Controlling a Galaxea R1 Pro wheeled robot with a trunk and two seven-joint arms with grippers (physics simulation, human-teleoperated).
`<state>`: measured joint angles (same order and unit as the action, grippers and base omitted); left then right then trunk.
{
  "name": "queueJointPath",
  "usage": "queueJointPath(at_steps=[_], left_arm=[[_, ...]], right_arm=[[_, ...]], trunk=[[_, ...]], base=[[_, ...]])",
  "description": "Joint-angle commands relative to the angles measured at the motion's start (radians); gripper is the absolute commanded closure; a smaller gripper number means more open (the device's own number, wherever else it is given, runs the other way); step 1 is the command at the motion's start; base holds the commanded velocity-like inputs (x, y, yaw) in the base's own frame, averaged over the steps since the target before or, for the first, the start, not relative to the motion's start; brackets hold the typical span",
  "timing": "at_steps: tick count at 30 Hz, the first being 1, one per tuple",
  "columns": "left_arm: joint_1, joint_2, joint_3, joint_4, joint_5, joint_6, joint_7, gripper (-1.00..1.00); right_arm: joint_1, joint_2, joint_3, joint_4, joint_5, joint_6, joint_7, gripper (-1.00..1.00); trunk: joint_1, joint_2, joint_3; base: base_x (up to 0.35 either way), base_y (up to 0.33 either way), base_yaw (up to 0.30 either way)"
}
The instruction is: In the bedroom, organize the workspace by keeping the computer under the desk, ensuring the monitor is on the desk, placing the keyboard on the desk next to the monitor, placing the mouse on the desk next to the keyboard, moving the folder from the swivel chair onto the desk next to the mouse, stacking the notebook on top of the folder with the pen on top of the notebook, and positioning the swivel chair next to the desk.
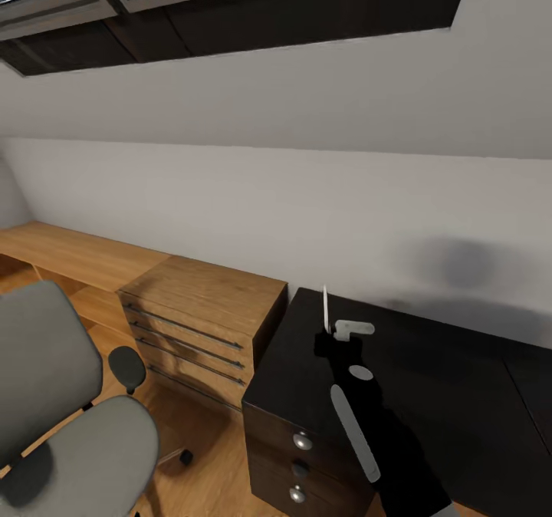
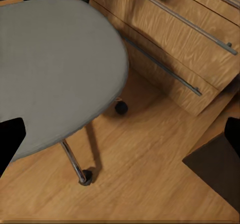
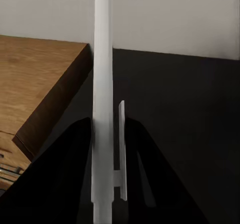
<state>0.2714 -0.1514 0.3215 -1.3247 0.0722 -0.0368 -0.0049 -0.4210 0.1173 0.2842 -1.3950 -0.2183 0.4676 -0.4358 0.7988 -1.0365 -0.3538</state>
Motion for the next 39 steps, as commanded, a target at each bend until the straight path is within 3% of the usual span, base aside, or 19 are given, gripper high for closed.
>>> queueJointPath(at_steps=[1, 6, 7, 8, 10, 13, 17, 24, 34, 35, 36, 39], left_arm=[[0.0, 0.0, -0.002, 0.02, 0.006, -0.002, 0.0, -1.0], [0.0, -0.001, -0.016, 0.068, 0.002, -0.001, -0.004, -1.0], [0.0, -0.001, -0.017, 0.079, 0.002, -0.001, -0.004, -1.0], [0.0, 0.0, -0.018, 0.091, 0.001, 0.0, -0.005, -1.0], [0.0, 0.0, -0.018, 0.094, 0.001, 0.0, -0.006, -1.0], [0.0, 0.0, -0.018, 0.127, 0.001, -0.002, -0.005, -1.0], [0.0, 0.001, -0.017, 0.159, -0.001, -0.003, -0.004, -1.0], [0.0, 0.002, -0.016, 0.216, -0.03, -0.006, -0.003, -1.0], [0.001, 0.009, -0.016, 0.261, -0.053, -0.005, -0.003, -1.0], [0.001, 0.009, -0.016, 0.282, -0.066, -0.006, -0.002, -1.0], [0.003, 0.01, -0.016, 0.329, -0.117, -0.007, -0.001, -1.0], [0.003, 0.01, -0.016, 0.348, -0.145, -0.018, 0.0, -1.0]], right_arm=[[0.001, 0.001, 0.001, -0.015, -0.017, 0.002, -0.009, 1.0], [0.01, -0.001, -0.01, -0.021, -0.025, 0.0, -0.009, 1.0], [0.017, -0.001, -0.027, -0.021, -0.033, 0.0, -0.009, 1.0], [0.028, -0.001, -0.058, -0.028, -0.067, 0.002, -0.01, 1.0], [0.03, -0.002, -0.066, -0.044, -0.08, 0.002, -0.013, 1.0], [0.063, -0.003, -0.136, -0.095, -0.105, 0.005, -0.018, 1.0], [0.084, -0.002, -0.177, -0.123, -0.122, 0.038, -0.019, 1.0], [0.094, -0.001, -0.296, -0.137, -0.135, 0.084, -0.018, 1.0], [0.095, 0.0, -0.323, -0.14, -0.134, 0.088, -0.018, 1.0], [0.095, 0.0, -0.323, -0.14, -0.133, 0.088, -0.019, 1.0], [0.095, 0.002, -0.321, -0.14, -0.133, 0.088, -0.019, 1.0], [0.095, 0.003, -0.32, -0.14, -0.134, 0.088, -0.02, 1.0]], trunk=[[-0.004, 0.006, 0.002], [-0.015, 0.027, 0.013], [-0.015, 0.027, 0.014], [-0.015, 0.027, 0.015], [-0.015, 0.027, 0.016], [-0.015, 0.027, 0.019], [-0.015, 0.027, 0.023], [-0.015, 0.027, 0.03], [-0.015, 0.027, 0.039], [-0.015, 0.027, 0.039], [-0.015, 0.027, 0.04], [-0.015, 0.027, 0.04]], base=[[-0.002, 0.0, 0.0], [-0.001, 0.0, -0.051], [0.0, 0.0, -0.197], [0.0, 0.0, -0.235], [0.0, 0.0, -0.239], [0.0, 0.0, -0.244], [-0.002, 0.0, -0.246], [-0.209, 0.0, -0.246], [-0.318, -0.015, -0.245], [-0.294, -0.127, -0.154], [-0.206, -0.141, -0.051], [-0.094, -0.066, -0.022]])
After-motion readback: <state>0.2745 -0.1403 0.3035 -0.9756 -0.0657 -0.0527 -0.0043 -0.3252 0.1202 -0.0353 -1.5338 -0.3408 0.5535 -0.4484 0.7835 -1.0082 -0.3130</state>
